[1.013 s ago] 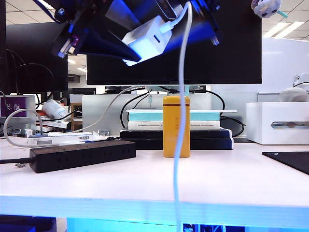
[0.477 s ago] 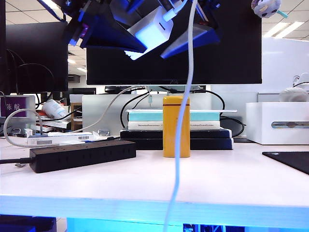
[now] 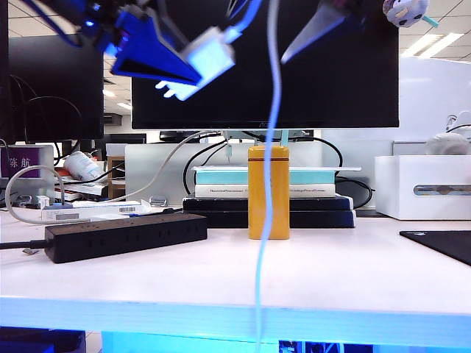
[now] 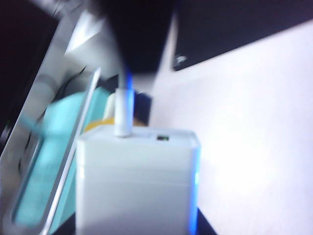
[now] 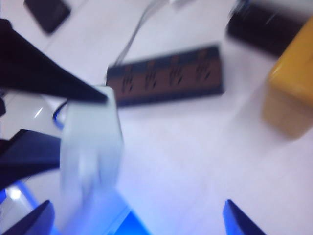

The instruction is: Plug the white charger into the left socket.

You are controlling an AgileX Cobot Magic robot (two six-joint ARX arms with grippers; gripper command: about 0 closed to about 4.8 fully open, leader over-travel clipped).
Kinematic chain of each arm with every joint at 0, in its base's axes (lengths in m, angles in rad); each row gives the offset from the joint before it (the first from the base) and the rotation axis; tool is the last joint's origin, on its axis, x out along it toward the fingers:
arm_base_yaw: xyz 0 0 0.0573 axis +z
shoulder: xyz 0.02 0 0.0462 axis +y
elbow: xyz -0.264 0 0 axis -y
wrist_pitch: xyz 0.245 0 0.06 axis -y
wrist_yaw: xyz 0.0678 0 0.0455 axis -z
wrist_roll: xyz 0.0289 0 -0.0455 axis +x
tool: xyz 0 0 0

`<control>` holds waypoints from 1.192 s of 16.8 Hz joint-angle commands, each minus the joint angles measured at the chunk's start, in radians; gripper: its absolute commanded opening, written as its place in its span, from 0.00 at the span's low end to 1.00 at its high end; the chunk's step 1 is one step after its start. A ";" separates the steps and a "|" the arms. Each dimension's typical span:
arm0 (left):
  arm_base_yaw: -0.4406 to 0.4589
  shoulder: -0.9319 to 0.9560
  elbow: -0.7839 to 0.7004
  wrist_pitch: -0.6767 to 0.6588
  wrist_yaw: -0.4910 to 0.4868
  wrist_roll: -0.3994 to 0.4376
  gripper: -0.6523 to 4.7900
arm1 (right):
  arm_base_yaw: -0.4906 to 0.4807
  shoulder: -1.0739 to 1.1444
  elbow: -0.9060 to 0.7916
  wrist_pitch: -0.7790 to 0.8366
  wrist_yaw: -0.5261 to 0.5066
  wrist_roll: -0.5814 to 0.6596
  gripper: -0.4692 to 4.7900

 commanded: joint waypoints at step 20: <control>0.135 0.274 0.003 0.587 -0.018 -1.031 0.57 | 0.002 -0.026 0.005 0.052 0.034 0.000 1.00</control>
